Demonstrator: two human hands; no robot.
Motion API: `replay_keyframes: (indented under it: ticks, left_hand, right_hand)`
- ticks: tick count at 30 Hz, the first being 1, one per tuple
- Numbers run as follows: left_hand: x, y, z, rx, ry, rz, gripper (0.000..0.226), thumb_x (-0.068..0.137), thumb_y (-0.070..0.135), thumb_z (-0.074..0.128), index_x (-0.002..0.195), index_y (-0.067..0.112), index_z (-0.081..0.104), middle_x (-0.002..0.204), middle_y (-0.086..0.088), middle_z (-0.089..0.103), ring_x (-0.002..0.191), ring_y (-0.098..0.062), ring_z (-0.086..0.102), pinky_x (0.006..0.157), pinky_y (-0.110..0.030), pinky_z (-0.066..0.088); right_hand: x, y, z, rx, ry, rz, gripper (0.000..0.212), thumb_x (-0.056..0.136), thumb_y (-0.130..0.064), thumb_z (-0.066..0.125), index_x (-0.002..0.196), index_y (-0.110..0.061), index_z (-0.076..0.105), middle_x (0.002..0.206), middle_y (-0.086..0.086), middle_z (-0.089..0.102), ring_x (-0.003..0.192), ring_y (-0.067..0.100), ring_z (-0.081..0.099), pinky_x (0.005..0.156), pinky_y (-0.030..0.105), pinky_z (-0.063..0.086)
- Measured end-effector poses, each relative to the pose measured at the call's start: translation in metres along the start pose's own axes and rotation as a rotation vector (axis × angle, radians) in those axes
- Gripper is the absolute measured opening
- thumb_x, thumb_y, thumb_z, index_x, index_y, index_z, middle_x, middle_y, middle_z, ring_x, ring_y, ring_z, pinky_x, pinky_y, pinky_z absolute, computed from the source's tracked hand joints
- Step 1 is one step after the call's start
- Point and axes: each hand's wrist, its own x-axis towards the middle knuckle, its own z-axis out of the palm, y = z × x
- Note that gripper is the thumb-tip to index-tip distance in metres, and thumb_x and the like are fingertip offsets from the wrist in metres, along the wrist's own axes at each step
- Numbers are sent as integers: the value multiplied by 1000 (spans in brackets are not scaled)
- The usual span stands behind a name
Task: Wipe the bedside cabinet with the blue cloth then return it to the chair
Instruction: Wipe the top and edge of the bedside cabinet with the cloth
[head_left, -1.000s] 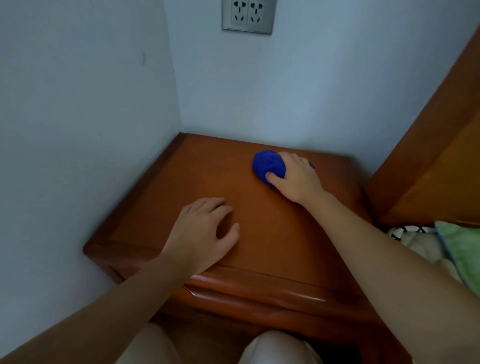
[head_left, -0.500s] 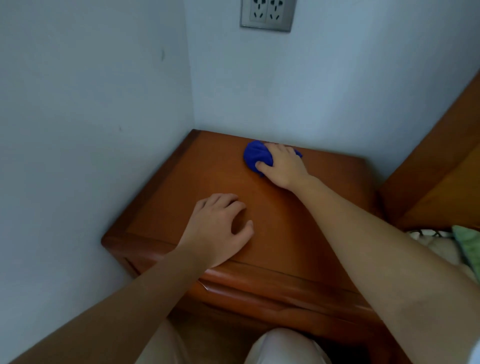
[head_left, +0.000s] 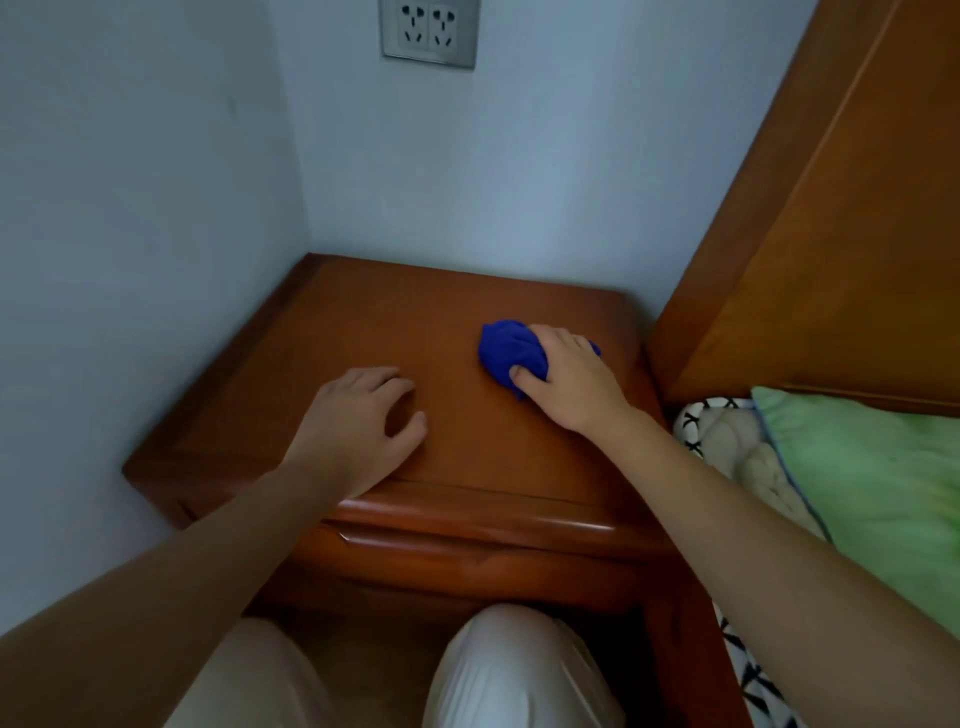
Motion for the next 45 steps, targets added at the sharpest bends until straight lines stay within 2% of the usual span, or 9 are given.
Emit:
replay_keyframes:
  ticks: [3,12,18,27,31,37,41,45]
  left_hand:
    - [0,-1,1,-10,19,7,67,90,63,31,137,24,57,146,0,53,138,-17,42,113,-44,36]
    - [5,-5,6,-38,51,13,63,89,64,34,134,27,61,143,5,55,135,-14,45,112,-41,35]
    - [9,-9,9,-25,35,12,66,87,67,31,135,32,58,145,8,52,137,-12,42,112,-40,30]
    - [7,-6,6,-26,35,4,67,86,67,30,133,30,60,143,7,54,136,-13,43,110,-40,32]
    - [6,-5,5,-25,41,4,66,86,66,32,131,28,62,141,5,57,134,-15,45,109,-41,34]
    - [3,-1,0,-26,14,5,72,85,68,27,134,26,60,144,2,55,136,-17,44,111,-44,34]
    - [1,0,-1,-23,8,2,74,85,67,25,136,25,58,146,1,53,138,-17,41,113,-44,32]
    - [1,-2,1,-25,13,14,72,88,66,26,137,24,58,146,0,53,138,-17,43,113,-44,33]
  right_hand:
    - [17,21,-4,-19,34,71,60,96,-52,55,148,-22,45,146,5,53,134,31,46,109,40,37]
    - [99,62,-1,-87,59,248,64,93,-59,51,144,-21,46,138,9,55,127,35,49,98,45,45]
    - [138,77,-2,-140,64,326,72,93,-62,48,150,-17,41,145,14,51,129,39,48,103,47,43]
    - [126,62,3,-119,127,506,76,95,-59,48,151,-10,35,150,19,44,135,43,43,109,51,39]
    - [100,61,-1,-90,97,444,74,94,-57,50,152,-14,35,149,17,45,135,41,41,109,50,39]
    - [43,62,-15,4,70,261,61,89,-57,57,140,-25,49,134,6,58,123,34,52,99,44,47]
    - [5,50,-17,-22,51,222,64,92,-57,56,147,-26,43,143,5,53,129,33,49,104,44,44]
    - [-16,46,-15,-50,60,183,63,93,-56,56,147,-26,42,144,3,53,129,31,48,105,43,43]
